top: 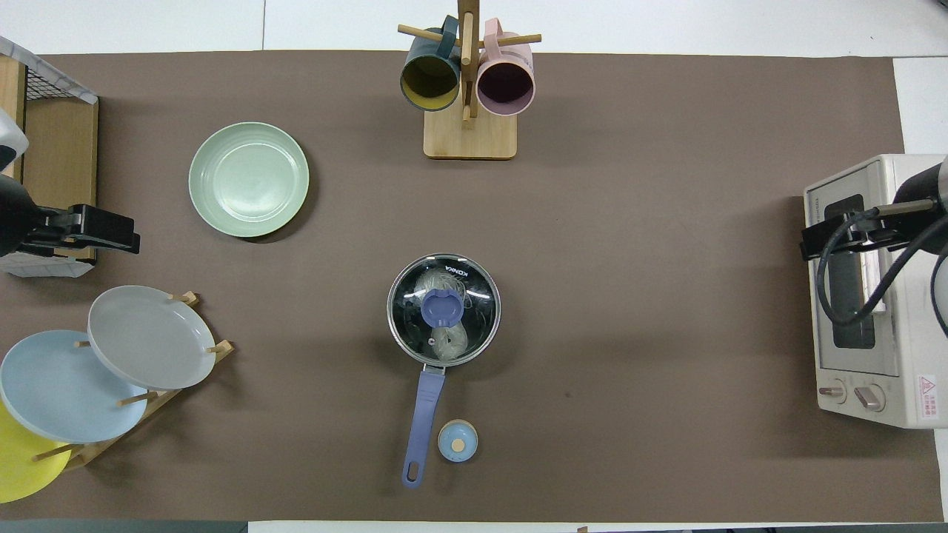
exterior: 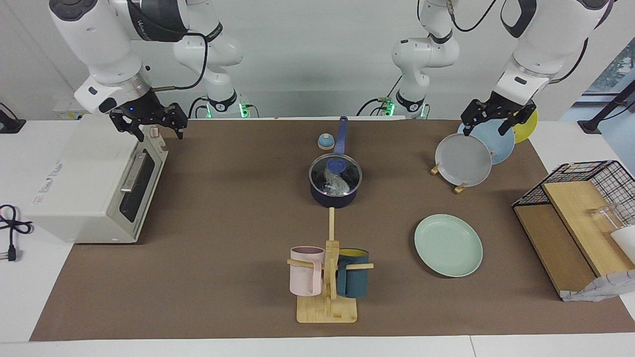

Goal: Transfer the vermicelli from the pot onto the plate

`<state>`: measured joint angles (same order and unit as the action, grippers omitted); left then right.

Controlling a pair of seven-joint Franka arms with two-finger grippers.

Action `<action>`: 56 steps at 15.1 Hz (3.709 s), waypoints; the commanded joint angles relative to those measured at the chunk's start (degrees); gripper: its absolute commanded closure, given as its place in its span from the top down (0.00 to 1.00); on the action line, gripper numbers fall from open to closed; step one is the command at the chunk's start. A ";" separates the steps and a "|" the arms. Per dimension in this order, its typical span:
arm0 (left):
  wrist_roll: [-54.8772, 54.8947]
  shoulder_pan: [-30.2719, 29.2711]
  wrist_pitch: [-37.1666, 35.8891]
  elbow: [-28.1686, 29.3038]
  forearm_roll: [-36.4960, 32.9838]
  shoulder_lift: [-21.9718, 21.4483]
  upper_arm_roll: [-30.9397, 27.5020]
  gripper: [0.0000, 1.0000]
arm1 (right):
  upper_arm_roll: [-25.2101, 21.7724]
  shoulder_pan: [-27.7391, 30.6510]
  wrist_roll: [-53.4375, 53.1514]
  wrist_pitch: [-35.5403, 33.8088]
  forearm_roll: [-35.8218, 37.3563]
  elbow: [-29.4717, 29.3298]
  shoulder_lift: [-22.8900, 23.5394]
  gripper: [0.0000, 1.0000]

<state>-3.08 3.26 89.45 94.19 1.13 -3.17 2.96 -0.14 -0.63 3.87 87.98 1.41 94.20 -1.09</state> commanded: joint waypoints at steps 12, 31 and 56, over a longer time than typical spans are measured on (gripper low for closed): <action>0.88 -0.36 -0.07 1.26 -0.95 -1.40 0.12 1.00 | 0.76 -5.15 -6.82 0.09 -0.53 0.63 -0.76 1.00; 0.79 -0.27 -0.24 1.26 -0.95 -1.40 0.12 1.00 | 0.93 -36.80 -43.06 14.06 -3.26 -13.26 21.21 1.00; 0.88 -0.45 -0.16 1.70 -0.95 -1.58 0.12 1.00 | 1.20 -41.11 -44.91 25.66 -0.36 -1.13 22.89 0.75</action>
<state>-3.03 3.24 89.14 94.21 1.13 -3.20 2.88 0.74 -41.73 -40.78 113.20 0.38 91.58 23.13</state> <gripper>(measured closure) 0.000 0.242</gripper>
